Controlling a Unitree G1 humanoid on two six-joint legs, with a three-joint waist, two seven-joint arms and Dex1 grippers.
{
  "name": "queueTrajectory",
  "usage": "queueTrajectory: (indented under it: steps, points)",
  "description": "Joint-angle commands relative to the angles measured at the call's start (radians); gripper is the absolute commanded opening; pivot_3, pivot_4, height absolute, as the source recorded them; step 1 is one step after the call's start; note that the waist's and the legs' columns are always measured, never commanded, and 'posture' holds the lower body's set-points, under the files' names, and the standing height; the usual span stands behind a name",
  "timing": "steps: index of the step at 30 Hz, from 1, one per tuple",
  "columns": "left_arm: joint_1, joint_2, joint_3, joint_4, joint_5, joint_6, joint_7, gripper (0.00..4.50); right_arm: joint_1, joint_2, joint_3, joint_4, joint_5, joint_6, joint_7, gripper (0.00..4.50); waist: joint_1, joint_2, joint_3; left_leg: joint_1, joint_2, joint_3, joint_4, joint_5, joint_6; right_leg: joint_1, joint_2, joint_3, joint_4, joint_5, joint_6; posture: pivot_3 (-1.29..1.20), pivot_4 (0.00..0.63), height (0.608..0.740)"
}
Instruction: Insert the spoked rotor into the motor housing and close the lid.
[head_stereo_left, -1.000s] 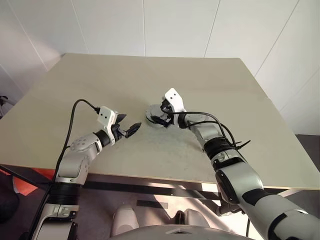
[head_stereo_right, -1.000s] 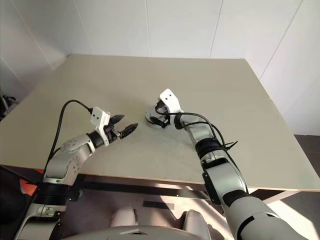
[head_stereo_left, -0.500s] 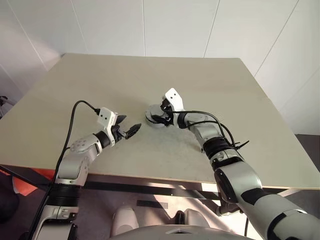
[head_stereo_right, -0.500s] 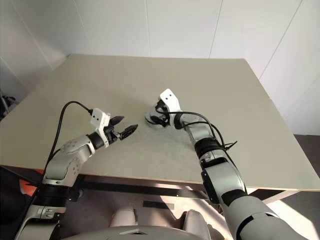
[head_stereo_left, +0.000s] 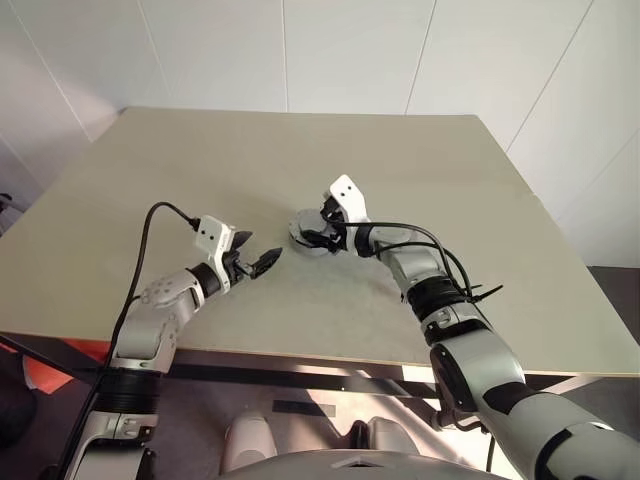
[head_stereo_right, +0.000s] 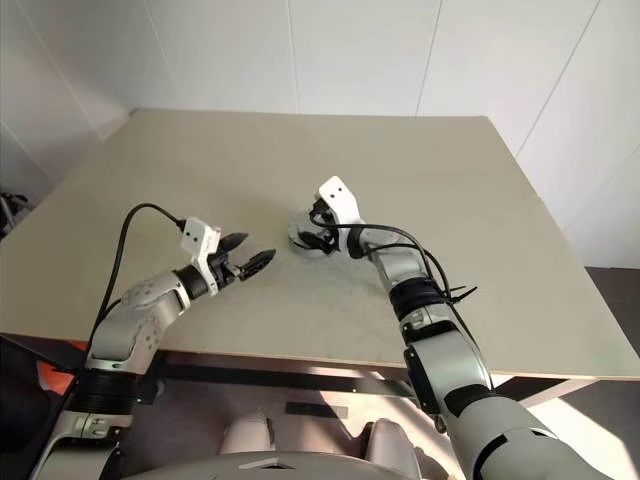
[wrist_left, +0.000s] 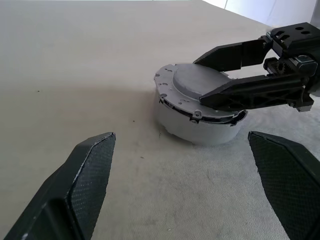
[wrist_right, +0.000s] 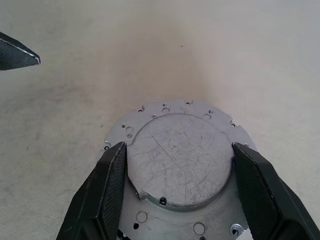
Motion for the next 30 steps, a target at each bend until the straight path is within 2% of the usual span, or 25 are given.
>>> queueTrajectory:
  steps: [1,14,30]
  points:
    - [-0.006,0.003,0.003,-0.019,0.003,-0.004,0.001,4.5,-0.005,0.008,-0.011,-0.081,0.022,0.002,-0.005,3.2,0.0,0.0,0.0,0.0,0.0,0.0,0.0,0.0,0.0,0.0,0.0,0.0,0.0,0.0,0.0,0.0,0.0,0.74]
    - [-0.005,0.01,0.009,-0.023,0.007,-0.005,0.002,4.5,0.078,0.001,0.031,-0.177,0.002,0.056,-0.007,3.2,-0.009,0.0,0.0,0.0,0.0,0.0,0.0,0.0,0.0,0.0,0.0,0.0,0.0,0.0,0.0,0.0,0.0,0.74]
    - [0.001,0.001,-0.002,-0.026,0.014,-0.001,0.001,4.5,0.02,0.009,0.042,-0.112,-0.016,0.008,-0.025,3.2,-0.012,0.0,0.0,0.0,0.0,0.0,0.0,0.0,0.0,0.0,0.0,0.0,0.0,0.0,0.0,0.0,0.0,0.74]
